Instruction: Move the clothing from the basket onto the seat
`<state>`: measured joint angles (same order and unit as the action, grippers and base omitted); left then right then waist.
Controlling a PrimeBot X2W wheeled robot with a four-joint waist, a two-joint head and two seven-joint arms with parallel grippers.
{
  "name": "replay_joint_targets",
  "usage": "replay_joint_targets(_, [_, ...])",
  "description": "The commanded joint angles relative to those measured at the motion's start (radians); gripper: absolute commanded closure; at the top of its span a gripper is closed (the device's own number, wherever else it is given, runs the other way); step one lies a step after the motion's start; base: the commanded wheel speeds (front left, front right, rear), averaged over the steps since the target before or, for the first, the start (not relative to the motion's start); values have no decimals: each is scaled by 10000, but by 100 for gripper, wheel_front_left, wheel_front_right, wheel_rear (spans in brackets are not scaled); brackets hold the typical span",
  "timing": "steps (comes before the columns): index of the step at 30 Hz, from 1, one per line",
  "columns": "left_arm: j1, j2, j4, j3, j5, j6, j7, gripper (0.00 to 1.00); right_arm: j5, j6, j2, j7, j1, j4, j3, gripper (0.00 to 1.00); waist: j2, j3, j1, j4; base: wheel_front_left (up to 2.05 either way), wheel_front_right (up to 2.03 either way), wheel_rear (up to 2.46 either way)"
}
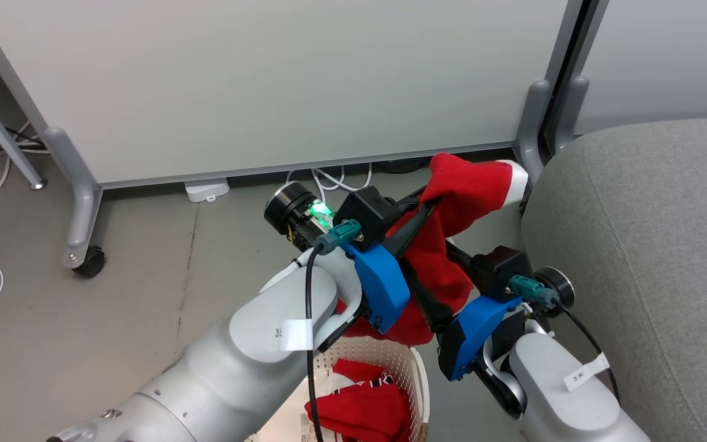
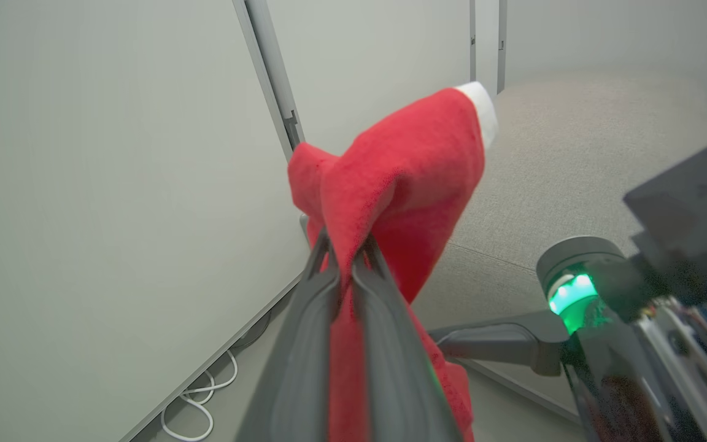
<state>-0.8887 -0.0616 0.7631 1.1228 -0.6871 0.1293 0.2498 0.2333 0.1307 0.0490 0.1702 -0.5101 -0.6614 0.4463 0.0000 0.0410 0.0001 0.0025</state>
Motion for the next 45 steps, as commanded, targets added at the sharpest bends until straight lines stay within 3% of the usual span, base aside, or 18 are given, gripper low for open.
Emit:
replay_joint_targets(1, [-162,-3,-21,68,-60,19,80,100,165,1,24,97,-316,-217,121,0,0,-13,-1,15,0,0,0])
replay_joint_targets(14, [-188,33,54,383,-372,20,120,100,1227,1,24,533,-1281,-1656,1051,0,0,-103,-1,136,0,0,0])
replay_joint_targets(15, [-185,30,64,394,-392,20,127,100,1313,1,24,553,-1312,-1727,1108,57,0,-102,-1,133,0,0,0])
replay_joint_targets(16, [-186,25,74,401,-411,20,133,100,1404,1,24,580,-1344,-1790,1157,98,0,-100,-1,128,0,0,0])
replay_joint_targets(45, [-138,-55,427,185,-507,-59,168,100,1896,1,24,949,-1634,-2537,1813,100,0,-127,-1,-50,0,0,0])
